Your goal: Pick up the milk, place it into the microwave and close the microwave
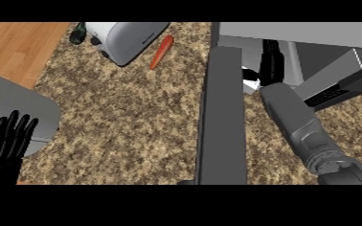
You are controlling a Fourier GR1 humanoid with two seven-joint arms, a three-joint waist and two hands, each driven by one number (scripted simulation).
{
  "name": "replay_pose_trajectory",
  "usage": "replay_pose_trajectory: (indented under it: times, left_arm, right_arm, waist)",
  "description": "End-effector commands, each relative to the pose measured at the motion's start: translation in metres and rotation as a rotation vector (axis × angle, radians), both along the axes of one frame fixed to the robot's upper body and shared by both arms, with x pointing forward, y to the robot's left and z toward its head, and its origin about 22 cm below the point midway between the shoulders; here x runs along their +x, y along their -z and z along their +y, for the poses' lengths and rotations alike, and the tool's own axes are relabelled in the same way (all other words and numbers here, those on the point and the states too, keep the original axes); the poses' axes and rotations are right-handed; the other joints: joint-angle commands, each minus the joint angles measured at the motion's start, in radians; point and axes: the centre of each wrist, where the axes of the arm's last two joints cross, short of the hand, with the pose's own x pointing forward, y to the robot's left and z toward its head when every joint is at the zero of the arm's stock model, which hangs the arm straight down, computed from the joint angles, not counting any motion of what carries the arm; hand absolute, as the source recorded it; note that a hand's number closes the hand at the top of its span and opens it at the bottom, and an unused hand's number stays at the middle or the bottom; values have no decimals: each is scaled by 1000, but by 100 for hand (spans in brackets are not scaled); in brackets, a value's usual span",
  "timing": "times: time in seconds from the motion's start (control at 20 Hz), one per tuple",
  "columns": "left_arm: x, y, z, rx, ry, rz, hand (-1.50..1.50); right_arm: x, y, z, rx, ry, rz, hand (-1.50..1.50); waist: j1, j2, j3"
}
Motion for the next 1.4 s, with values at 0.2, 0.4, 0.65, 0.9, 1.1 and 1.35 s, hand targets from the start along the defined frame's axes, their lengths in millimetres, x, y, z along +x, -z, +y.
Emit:
replay_pose_trajectory:
  times: [0.2,0.4,0.65,0.9,1.1,1.35]
  left_arm:
    - [-10,0,-12,-9,-17,-5,-150]
    - [-16,8,1,-1,-6,9,-150]
    - [-11,1,-7,-7,-13,20,-150]
    - [-32,16,-13,20,-10,18,-150]
    - [-43,17,-43,-31,113,30,-150]
    - [-42,10,-31,-43,207,39,-150]
  right_arm:
    - [-11,16,-4,56,-41,8,-150]
    - [-6,6,-22,135,-107,-8,-150]
    - [-28,38,-9,226,-212,13,-150]
    - [-37,50,1,360,-238,10,-150]
    - [-63,79,2,427,-308,15,-150]
    - [-87,101,14,585,-461,36,-150]
  waist:
    - [-21,-12,0]
    - [-36,-17,-1]
    - [-60,-25,-1]
    - [-87,-40,-4]
    - [-83,-40,-3]
    - [-116,-53,-5]
